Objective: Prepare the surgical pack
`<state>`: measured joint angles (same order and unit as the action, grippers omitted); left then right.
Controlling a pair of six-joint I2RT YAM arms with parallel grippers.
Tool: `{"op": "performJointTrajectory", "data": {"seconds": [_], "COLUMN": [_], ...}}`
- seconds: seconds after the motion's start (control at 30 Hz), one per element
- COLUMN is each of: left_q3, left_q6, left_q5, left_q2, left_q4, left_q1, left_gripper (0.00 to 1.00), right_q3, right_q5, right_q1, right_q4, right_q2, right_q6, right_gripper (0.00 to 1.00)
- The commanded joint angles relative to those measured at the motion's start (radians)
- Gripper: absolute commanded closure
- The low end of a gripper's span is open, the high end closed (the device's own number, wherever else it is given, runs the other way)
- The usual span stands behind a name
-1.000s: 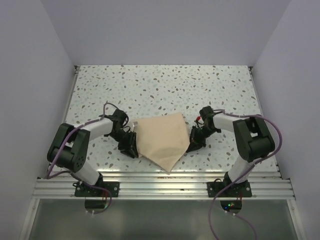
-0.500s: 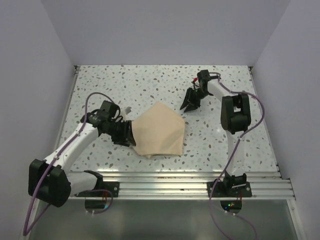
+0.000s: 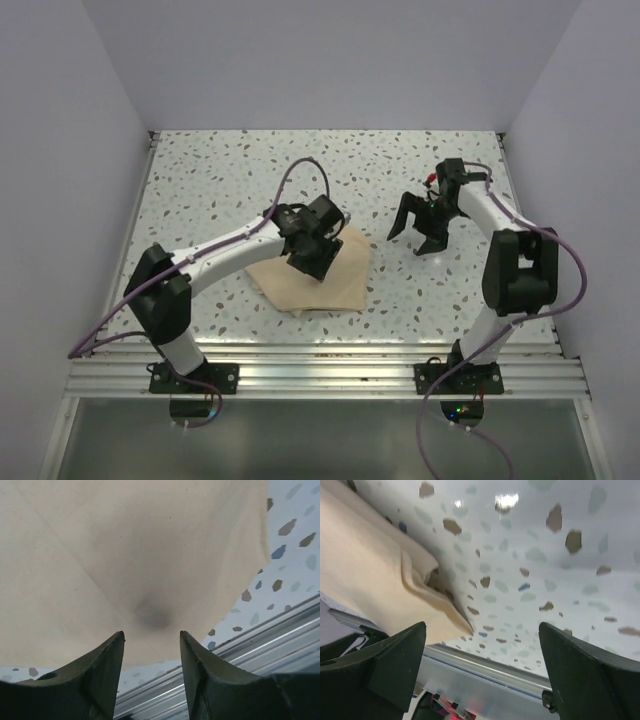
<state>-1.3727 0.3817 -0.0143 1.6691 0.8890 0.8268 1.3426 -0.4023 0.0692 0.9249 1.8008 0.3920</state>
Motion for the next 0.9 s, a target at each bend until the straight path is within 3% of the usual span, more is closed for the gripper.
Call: {"op": "performJointTrajectory", "data": {"seconds": [0.0,0.23,0.5,0.87], "left_q3": [-0.026,-0.014,0.015,0.101], "left_q6": [-0.021,-0.043,-0.038,-0.012], "left_q5": [0.253,0.451,0.427,0.445], "left_q2": [0.046,0.093,0.129,0.130], "left_q4": [0.045,0.001,-0.053,-0.097], "left_q1": [0.078,0.212,0.241,0.241], "left_gripper": [0.48,0.41,0.36,0.38], "right_q3": [-0.133,-0.344,-0.398,-0.418], "right_q5": [-0.050,-0.072,-0.073,-0.104], "right_q1": [0.012,0.012,0.012,0.014], "right_q4": [-0.046,-0.103,-0.110,-0.127], "right_q2": [-0.159,-0.330,-0.391,-0.394], "right_q6": [0.019,0.051,0.061,0.074], "right_gripper": [0.01,0.01,0.01,0.01]}}
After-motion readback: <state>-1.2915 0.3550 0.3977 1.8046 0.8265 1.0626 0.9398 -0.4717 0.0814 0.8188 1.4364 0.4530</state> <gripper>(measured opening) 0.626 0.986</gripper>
